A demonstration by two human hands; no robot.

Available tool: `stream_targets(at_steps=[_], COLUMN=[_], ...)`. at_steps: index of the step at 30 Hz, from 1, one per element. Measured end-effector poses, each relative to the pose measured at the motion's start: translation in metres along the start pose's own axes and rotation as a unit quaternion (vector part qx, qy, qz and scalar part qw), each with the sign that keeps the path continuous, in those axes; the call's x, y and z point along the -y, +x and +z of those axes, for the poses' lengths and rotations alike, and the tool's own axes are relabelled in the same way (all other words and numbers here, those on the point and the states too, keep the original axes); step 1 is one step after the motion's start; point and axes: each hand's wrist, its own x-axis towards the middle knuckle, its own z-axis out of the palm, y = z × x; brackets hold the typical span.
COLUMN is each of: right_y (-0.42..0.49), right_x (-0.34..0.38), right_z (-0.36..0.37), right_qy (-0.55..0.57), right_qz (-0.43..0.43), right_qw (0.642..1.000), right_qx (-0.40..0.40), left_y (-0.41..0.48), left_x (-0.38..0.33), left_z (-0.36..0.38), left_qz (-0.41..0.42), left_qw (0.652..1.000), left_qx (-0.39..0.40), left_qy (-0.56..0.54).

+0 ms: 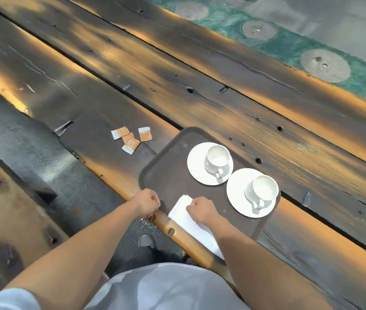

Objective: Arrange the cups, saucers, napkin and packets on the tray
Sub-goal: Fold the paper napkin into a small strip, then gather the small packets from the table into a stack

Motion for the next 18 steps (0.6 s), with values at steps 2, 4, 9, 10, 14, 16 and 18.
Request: stream_targets(at_steps=[2,4,9,10,14,16,18], right_y=[0.005,0.011,0.039,0.047,0.080,0.097,0.110], right_x=[0.024,0.041,0.087,0.099,0.152,0.185,0.215], right_z=[0.007,0.012,0.020,0.022,0.023,0.029,0.035], right_qy=[-0.037,-0.059,-0.058,-0.057,-0.048,-0.049,-0.064], right_qz=[-0.035,-0.041,-0.024,-0.020,0.018,0.026,0.037], right_qw=[0.999,0.997,0.998,0.998,0.998,0.997,0.996], right_qx=[0.020,0.029,0.026,0.021,-0.035,-0.052,-0.057], left_y=[0.004,0.009,0.032,0.038,0.066,0.084,0.103], left_x=[0.014,0.027,0.064,0.071,0.092,0.103,0.112], left_z=[-0.015,-0.026,-0.067,-0.079,-0.138,-0.170,-0.195], left_qz=[-0.008,-0.029,-0.042,-0.037,-0.009,0.029,0.063], left_qw=[1.000,0.998,0.996,0.996,0.998,0.997,0.996], left_qx=[-0.014,-0.028,-0.018,-0.014,-0.034,-0.059,-0.068], left_qy=[-0.014,-0.046,-0.075,-0.079,-0.055,-0.036,0.007])
